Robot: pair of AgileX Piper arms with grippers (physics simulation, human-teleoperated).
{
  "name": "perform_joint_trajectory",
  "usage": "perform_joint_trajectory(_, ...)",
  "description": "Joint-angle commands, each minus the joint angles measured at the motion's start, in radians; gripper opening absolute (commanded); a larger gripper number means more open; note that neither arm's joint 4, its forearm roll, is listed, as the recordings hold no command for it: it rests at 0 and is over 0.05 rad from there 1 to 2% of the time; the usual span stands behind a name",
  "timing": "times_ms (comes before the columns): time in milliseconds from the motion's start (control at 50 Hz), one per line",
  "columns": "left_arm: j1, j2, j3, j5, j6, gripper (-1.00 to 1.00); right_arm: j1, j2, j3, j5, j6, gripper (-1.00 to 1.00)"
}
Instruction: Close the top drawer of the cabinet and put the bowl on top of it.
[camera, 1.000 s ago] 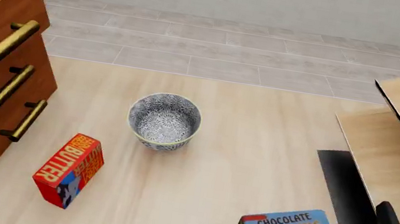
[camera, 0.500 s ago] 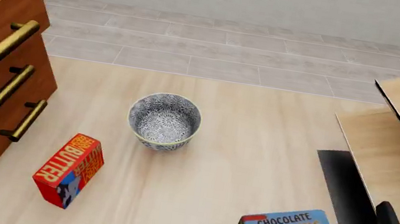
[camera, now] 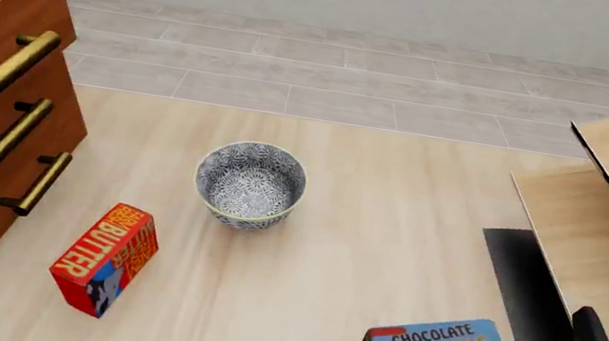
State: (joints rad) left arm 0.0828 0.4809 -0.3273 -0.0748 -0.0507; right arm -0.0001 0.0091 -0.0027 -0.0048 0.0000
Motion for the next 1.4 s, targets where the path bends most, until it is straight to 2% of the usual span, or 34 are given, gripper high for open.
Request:
perform_joint_trajectory(20, -0.003, 0.073, 0.014, -0.07, -0.001, 1.0, 0.0, -0.002, -0.001, 0.002, 0.0, 1.0)
perform_joint_trajectory(380, 0.008, 0.144, 0.05, -0.17, 0.009, 1.0, 0.0, -0.002, -0.001, 0.002, 0.0, 1.0)
perform_joint_trajectory(900, 0.061, 0.122, 0.071, -0.164, 0.007, 1.0, 0.0, -0.001, -0.001, 0.002, 0.0, 1.0)
perform_joint_trajectory(1400, 0.128, 0.229, 0.08, -0.266, 0.012, 1.0, 0.0, -0.001, -0.001, 0.002, 0.0, 1.0)
